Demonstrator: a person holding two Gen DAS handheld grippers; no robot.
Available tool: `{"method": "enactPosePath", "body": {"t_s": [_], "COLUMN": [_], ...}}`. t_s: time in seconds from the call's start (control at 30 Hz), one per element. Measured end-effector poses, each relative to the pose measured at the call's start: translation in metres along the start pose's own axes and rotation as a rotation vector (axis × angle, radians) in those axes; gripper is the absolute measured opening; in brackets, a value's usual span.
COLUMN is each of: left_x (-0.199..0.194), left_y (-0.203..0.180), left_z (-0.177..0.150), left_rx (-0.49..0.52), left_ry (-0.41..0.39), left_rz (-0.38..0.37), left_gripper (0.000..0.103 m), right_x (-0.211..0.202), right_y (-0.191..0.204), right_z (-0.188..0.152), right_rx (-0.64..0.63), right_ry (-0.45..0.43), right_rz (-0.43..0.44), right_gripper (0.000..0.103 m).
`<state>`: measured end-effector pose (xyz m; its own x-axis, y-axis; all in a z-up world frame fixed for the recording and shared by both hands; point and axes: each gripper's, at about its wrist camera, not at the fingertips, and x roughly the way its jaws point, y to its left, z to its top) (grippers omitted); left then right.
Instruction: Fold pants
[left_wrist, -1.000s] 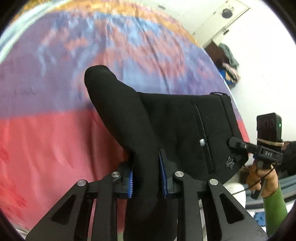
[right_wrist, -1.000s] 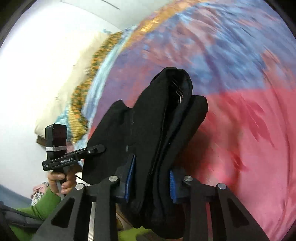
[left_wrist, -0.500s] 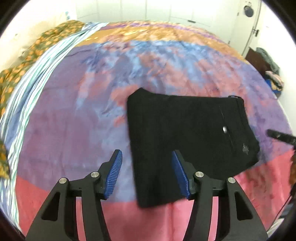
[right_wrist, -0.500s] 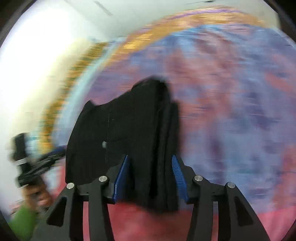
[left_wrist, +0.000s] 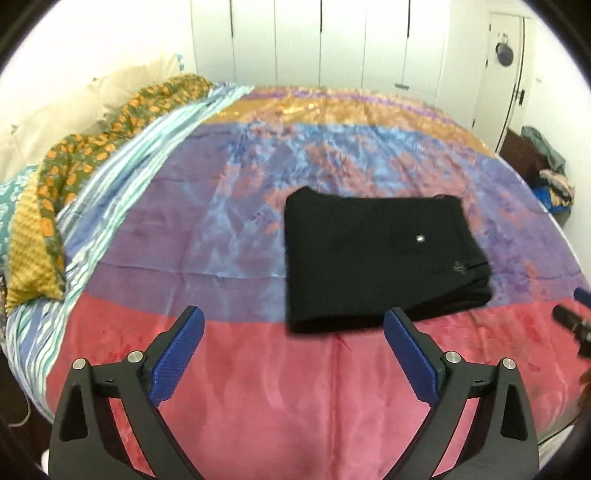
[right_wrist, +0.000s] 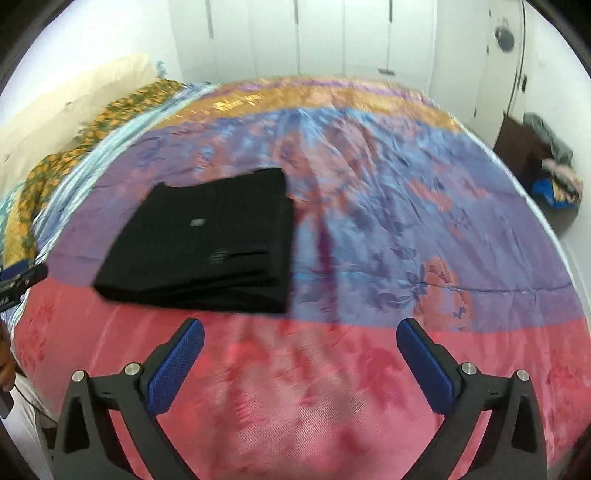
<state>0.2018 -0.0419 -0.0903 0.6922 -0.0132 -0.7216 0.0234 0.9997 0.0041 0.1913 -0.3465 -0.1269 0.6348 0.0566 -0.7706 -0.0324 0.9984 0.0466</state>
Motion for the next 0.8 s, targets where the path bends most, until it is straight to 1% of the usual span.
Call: {"method": "enactPosePath", "body": {"t_s": [0.1, 0.17, 0.27, 0.37, 0.53, 0.73, 0.8], "left_x": [-0.021, -0.037, -0.062, -0.081, -0.099, -0.106, -0.107], "left_y": [-0.002, -0.006, -0.013, -0.015, -0.015, -0.019, -0.02], "left_z": [-0.006, -0.01, -0.017, -0.02, -0.026, -0.038, -0.043], "left_rx": [0.012, 0.048, 0.095, 0.094, 0.066, 0.06, 0.064], "left_ry": [-0.007, -0.019, -0.065, -0.089, -0.071, -0.014, -0.007], "left_rz": [0.002, 0.026, 0.067, 0.059, 0.043, 0.022, 0.029], "left_gripper": [0.099, 0.099, 0.1, 0.1, 0.1, 0.1, 0.1], "right_x": [-0.027, -0.042, -0.06, -0.079, -0.103, -0.115, -0.119], "right_y": [0.032, 0.046, 0.063, 0.076, 0.085, 0.088, 0.09], "right_z": [-0.011, -0.018, -0.026, -0.03, -0.035, -0.039, -0.04], "right_rx": [-0.003, 0.004, 0.003, -0.004, 0.002, 0.003, 0.008], "right_ry": [-0.036, -0.049, -0.059, -0.069, -0.091, -0.099, -0.1], "right_rz": [0.004, -0.003, -0.011, -0.021, -0.044, -0.06, -0.068], "right_gripper": [0.103, 0.103, 0.103, 0.103, 0.103, 0.103, 0.103]}}
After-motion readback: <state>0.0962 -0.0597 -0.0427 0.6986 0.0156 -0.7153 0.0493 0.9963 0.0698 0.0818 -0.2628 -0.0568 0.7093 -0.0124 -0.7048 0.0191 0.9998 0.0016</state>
